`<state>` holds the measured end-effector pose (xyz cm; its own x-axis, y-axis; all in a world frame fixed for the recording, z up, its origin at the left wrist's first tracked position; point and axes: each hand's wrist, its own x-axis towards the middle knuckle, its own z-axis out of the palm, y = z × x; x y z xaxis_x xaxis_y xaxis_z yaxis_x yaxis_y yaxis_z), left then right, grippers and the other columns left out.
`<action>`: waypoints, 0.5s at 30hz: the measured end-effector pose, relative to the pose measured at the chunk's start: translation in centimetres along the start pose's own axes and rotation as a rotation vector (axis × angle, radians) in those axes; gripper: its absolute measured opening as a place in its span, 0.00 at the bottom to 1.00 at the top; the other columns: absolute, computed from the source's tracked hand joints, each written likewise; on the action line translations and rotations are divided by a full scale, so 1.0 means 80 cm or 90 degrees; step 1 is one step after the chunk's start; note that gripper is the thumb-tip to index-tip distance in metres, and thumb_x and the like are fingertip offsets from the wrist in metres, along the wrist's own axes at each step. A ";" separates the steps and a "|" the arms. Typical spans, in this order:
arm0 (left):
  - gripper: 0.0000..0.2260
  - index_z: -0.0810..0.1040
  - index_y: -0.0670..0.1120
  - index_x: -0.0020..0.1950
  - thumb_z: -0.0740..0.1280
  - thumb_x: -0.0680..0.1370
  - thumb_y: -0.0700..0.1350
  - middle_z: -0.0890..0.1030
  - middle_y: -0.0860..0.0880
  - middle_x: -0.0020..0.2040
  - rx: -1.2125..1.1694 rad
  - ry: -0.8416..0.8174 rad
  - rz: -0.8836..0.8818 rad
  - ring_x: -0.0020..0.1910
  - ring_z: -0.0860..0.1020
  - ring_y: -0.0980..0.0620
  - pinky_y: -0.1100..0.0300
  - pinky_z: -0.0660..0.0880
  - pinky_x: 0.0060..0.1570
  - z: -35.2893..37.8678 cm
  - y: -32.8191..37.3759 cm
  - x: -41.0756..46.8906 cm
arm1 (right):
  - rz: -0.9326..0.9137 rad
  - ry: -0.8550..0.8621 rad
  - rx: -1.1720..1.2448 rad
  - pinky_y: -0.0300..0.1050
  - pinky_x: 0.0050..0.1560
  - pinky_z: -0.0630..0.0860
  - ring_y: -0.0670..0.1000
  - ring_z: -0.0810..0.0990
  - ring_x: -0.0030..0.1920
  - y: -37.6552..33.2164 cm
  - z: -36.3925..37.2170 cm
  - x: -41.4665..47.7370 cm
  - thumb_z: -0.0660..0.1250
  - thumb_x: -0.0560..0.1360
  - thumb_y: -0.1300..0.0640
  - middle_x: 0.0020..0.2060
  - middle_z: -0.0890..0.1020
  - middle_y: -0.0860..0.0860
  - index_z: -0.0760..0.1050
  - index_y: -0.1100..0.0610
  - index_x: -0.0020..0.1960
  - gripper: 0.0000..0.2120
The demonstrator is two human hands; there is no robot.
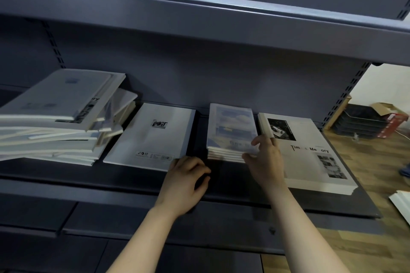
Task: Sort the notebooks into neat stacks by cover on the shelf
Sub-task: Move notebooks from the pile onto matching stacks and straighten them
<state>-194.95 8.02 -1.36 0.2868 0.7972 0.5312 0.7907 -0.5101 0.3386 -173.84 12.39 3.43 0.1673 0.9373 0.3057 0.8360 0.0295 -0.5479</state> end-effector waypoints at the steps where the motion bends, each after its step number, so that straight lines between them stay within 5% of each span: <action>1: 0.09 0.82 0.48 0.52 0.66 0.74 0.48 0.79 0.52 0.49 0.005 0.009 -0.002 0.50 0.76 0.50 0.53 0.72 0.48 -0.004 -0.006 -0.003 | -0.010 0.029 0.008 0.35 0.41 0.67 0.51 0.75 0.50 -0.006 0.002 -0.006 0.73 0.71 0.61 0.55 0.74 0.54 0.73 0.57 0.55 0.15; 5: 0.13 0.82 0.47 0.52 0.62 0.74 0.50 0.79 0.51 0.51 0.027 0.032 -0.021 0.51 0.77 0.49 0.54 0.71 0.49 -0.026 -0.032 -0.015 | -0.074 0.074 0.079 0.36 0.38 0.65 0.49 0.75 0.43 -0.042 0.017 -0.027 0.70 0.72 0.63 0.44 0.76 0.50 0.73 0.55 0.46 0.08; 10: 0.09 0.82 0.48 0.49 0.71 0.70 0.46 0.79 0.50 0.51 0.063 0.017 -0.052 0.50 0.78 0.46 0.53 0.70 0.48 -0.055 -0.066 -0.029 | -0.111 -0.064 0.112 0.29 0.36 0.66 0.44 0.75 0.40 -0.096 0.063 -0.043 0.70 0.73 0.55 0.41 0.78 0.46 0.73 0.50 0.44 0.06; 15: 0.13 0.82 0.50 0.52 0.74 0.68 0.44 0.79 0.52 0.52 0.076 -0.009 -0.068 0.51 0.77 0.47 0.55 0.69 0.46 -0.080 -0.095 -0.045 | -0.064 -0.151 0.056 0.43 0.40 0.71 0.50 0.79 0.47 -0.135 0.101 -0.052 0.68 0.73 0.42 0.44 0.80 0.47 0.74 0.52 0.51 0.15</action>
<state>-205.47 7.00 -0.88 0.2043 0.8496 0.4862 0.8759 -0.3805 0.2969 -187.79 10.99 1.76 -0.0495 0.9831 0.1765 0.7918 0.1463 -0.5930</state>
